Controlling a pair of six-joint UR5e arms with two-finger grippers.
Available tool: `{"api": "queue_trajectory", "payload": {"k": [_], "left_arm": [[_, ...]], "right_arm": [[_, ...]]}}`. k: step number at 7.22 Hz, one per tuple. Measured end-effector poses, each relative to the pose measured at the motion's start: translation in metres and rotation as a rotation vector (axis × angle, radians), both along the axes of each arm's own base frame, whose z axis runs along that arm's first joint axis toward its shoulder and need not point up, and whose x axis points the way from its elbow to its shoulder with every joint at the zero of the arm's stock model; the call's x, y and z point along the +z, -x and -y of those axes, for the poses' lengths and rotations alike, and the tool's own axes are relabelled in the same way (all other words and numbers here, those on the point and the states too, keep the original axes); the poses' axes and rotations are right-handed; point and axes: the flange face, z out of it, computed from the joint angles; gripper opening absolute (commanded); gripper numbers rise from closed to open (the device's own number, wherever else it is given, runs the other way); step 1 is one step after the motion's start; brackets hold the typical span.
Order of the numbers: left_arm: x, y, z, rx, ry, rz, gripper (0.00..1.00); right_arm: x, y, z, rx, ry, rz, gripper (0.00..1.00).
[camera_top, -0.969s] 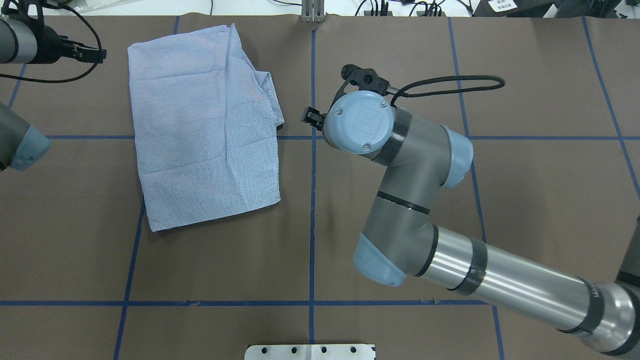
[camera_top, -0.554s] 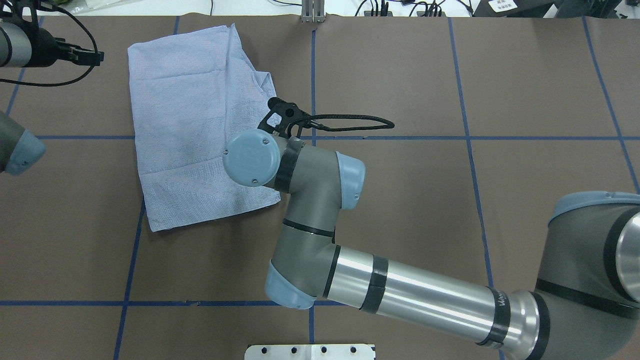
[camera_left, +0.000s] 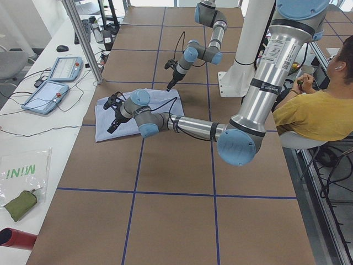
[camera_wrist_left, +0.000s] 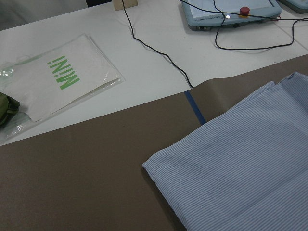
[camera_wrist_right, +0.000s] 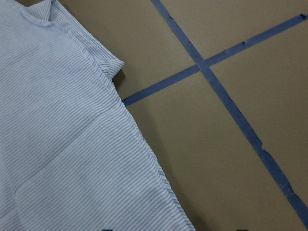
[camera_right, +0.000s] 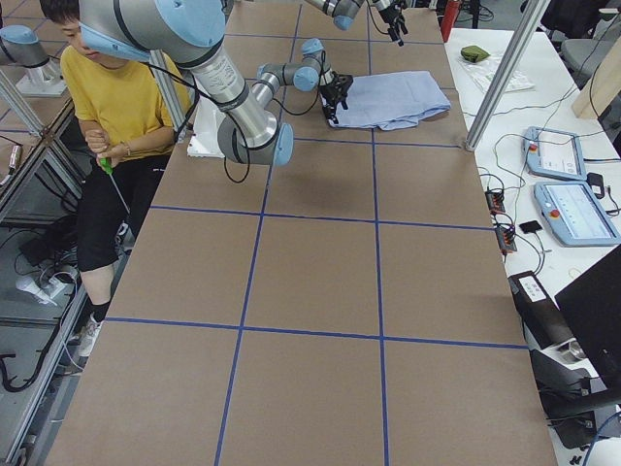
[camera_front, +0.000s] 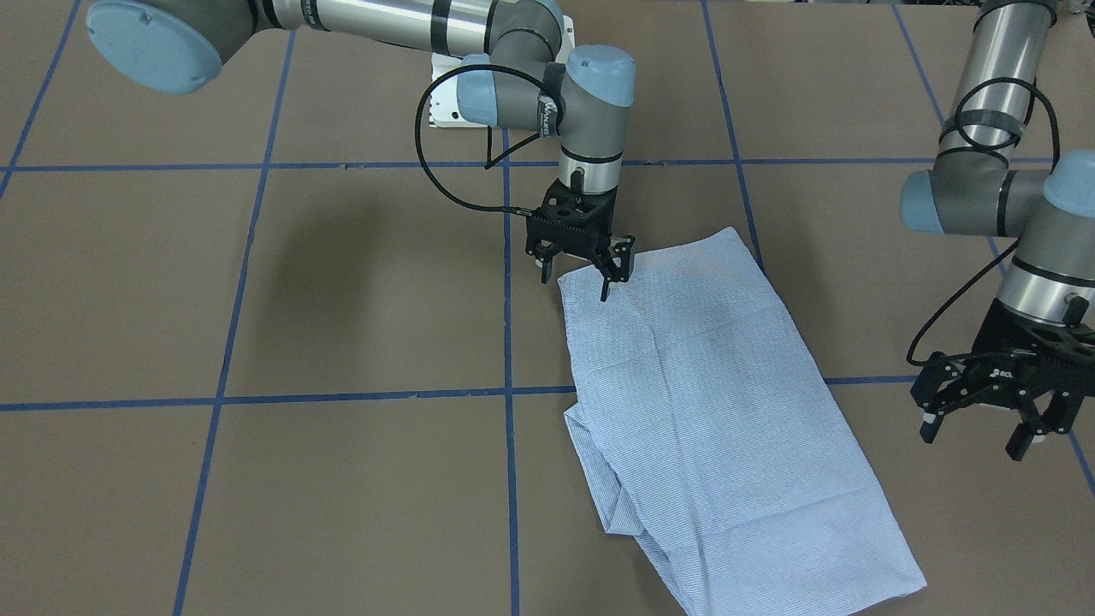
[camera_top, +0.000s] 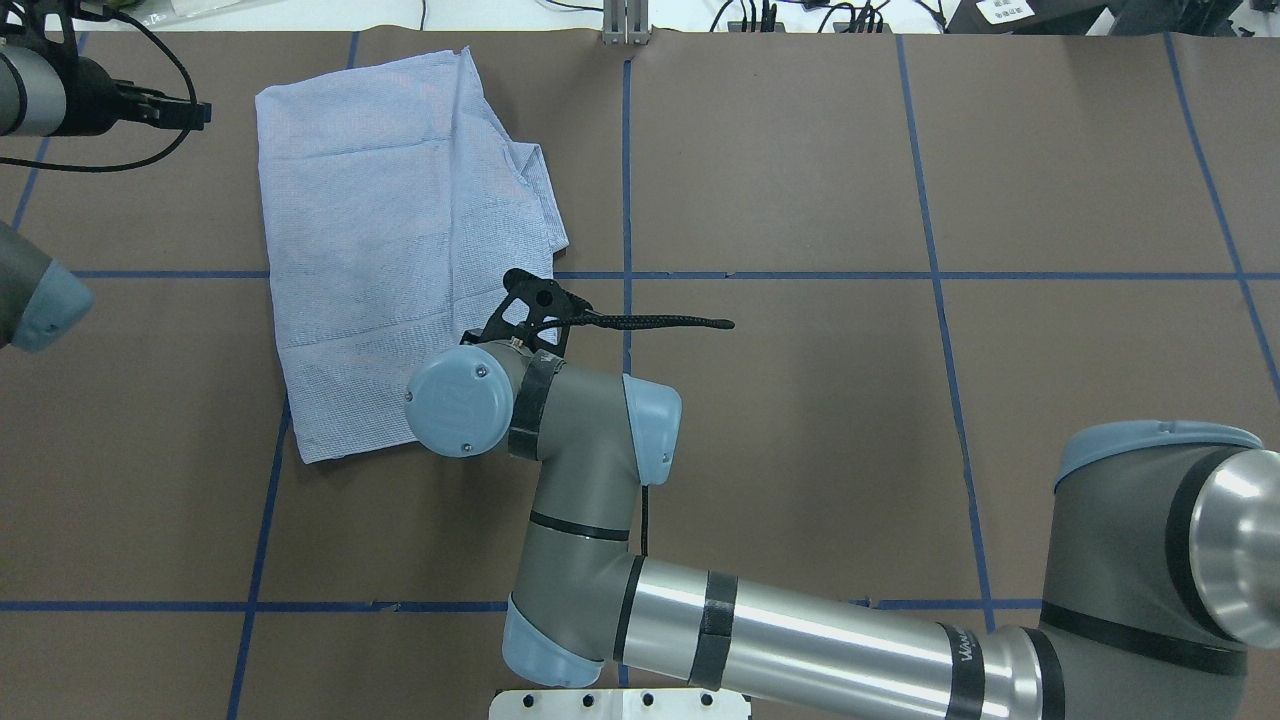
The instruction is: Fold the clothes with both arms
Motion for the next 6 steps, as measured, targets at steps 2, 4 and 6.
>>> {"api": "queue_trajectory", "payload": {"k": [2,4,6], "left_arm": [[0.000,-0.003,-0.003,0.023,0.018,-0.025,1.00],[0.001,-0.003,-0.003,0.028,0.022,-0.028,1.00],[0.001,-0.003,-0.003,0.029,0.024,-0.028,1.00]], "right_arm": [[0.012,0.012,-0.004,0.015,-0.021,-0.005,0.77],[0.019,0.020,-0.009,0.014,-0.029,-0.010,0.75],[0.016,0.024,-0.016,0.008,-0.031,-0.005,0.63]]}}
